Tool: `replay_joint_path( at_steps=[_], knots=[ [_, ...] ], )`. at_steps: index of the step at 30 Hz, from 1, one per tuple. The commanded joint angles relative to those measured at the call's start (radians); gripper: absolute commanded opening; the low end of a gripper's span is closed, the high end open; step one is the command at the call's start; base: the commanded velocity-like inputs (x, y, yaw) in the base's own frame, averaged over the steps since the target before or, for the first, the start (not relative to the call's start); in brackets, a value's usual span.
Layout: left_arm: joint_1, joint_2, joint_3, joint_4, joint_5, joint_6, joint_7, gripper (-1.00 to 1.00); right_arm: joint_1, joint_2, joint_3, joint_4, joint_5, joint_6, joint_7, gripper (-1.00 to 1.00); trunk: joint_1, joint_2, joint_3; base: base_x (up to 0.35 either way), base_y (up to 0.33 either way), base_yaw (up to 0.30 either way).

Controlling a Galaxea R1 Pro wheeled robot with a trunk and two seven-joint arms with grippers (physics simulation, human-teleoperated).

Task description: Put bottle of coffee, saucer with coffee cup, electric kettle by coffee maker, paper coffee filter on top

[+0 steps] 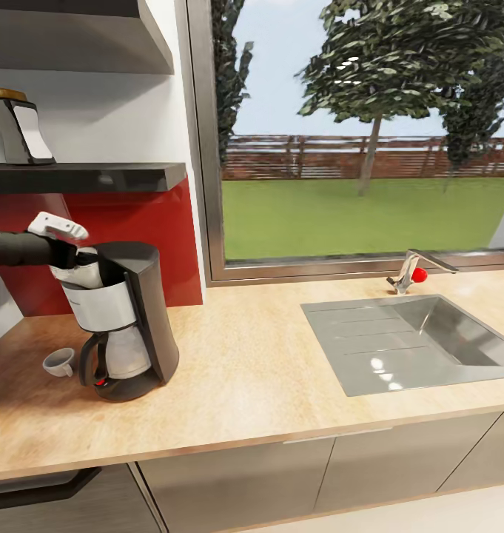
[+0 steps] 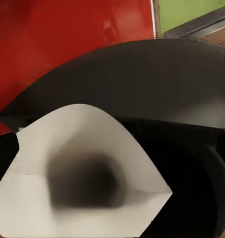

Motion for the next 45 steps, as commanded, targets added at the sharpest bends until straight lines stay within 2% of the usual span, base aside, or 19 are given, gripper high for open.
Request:
replay_joint_path(
  at_steps=[1,8,12,14,20,25,33,39,45],
  knots=[
    [-0.013,-0.001,0.001,0.0,-0.007,0.01,-0.01,1.0,-0.001,0.0,0.002,0.0,-0.01,-0.003,-0.001,1.0,0.001,-0.002,-0.002,0.0,0.0,0.0],
    [-0.062,-0.004,0.002,0.0,0.001,0.016,-0.011,1.0,-0.001,0.0,0.002,-0.001,-0.01,-0.003,-0.001,1.0,0.001,-0.002,-0.002,0.0,0.0,0.0],
    [-0.075,-0.017,0.004,0.0,0.005,0.017,-0.011,1.0,-0.001,0.0,0.002,-0.001,-0.01,-0.003,-0.001,1.0,0.001,-0.002,-0.002,0.0,0.0,0.0],
    [-0.077,-0.022,0.013,0.0,0.005,0.017,-0.011,1.0,-0.001,0.0,0.002,-0.001,-0.01,-0.003,-0.001,1.0,0.001,-0.002,-0.002,0.0,0.0,0.0],
    [-0.069,-0.027,0.074,-0.003,0.005,0.016,-0.011,1.0,-0.001,-0.001,0.002,-0.002,-0.01,-0.003,-0.001,1.0,0.001,-0.002,-0.002,0.0,0.0,0.0],
    [-0.063,-0.027,0.097,-0.007,0.006,0.015,-0.013,1.0,-0.001,-0.001,0.002,-0.001,-0.01,-0.002,0.0,1.0,0.001,-0.002,-0.002,0.0,0.0,0.0],
    [-0.057,-0.02,0.099,-0.011,0.003,0.014,-0.012,1.0,-0.001,-0.001,0.002,-0.044,-0.009,0.001,-0.001,1.0,0.001,-0.002,-0.002,-0.039,-0.005,0.0],
    [-0.057,-0.02,0.098,-0.013,0.002,0.013,-0.011,1.0,-0.001,-0.002,0.002,-0.053,-0.006,0.002,-0.001,1.0,0.001,-0.002,-0.002,-0.257,-0.106,0.0],
    [-0.057,-0.022,0.096,-0.014,-0.003,0.012,-0.01,1.0,-0.001,-0.003,0.003,-0.106,-0.003,0.004,-0.001,1.0,0.001,-0.002,-0.002,-0.282,-0.166,0.0]
  ],
)
